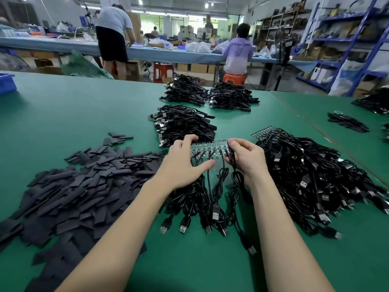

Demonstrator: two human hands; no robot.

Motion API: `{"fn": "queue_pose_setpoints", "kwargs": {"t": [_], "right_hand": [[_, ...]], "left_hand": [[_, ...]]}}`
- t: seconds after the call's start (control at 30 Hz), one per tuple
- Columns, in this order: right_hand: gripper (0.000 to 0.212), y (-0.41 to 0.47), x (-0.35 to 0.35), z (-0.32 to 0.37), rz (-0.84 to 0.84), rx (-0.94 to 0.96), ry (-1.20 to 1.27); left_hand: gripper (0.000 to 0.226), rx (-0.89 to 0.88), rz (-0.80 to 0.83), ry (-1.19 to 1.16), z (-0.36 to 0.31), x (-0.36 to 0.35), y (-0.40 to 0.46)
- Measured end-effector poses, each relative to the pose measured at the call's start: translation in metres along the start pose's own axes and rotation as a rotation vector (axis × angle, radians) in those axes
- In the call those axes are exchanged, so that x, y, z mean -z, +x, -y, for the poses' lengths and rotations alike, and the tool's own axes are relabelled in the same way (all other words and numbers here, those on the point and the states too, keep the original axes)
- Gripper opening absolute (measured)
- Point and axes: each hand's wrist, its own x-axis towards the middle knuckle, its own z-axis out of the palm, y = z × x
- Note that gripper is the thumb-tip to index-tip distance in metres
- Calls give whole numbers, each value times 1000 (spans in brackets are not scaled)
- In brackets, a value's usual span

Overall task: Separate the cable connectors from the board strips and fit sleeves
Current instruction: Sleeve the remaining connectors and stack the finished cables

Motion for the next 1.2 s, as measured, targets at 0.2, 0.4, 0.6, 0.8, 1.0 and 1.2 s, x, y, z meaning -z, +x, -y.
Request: {"fn": "queue_pose_setpoints", "kwargs": {"t": [0.2,0.4,0.6,0.8,1.0,1.2], "right_hand": [[4,-3,3,7,89,-5,1],[6,-1,8,8,112,-35,-4],[11,0,10,10,153,-115,118],[12,-5,14,14,153,-328,326],[26,-15,26,57,222,-92,-7],[7,-28,11,83,204,246,-40]], "left_hand": [[42,-208,-250,193,-27,-1,24],[24,-202,-72,-112,-34,-5,48],[17,-273,-36,-307,-22,-9,54],[13,-290,14,-482,-23,-9,60],[16,-106,57,-140,-10,-20,69],[18,-258,-63,-247,-22,-15,43]]}}
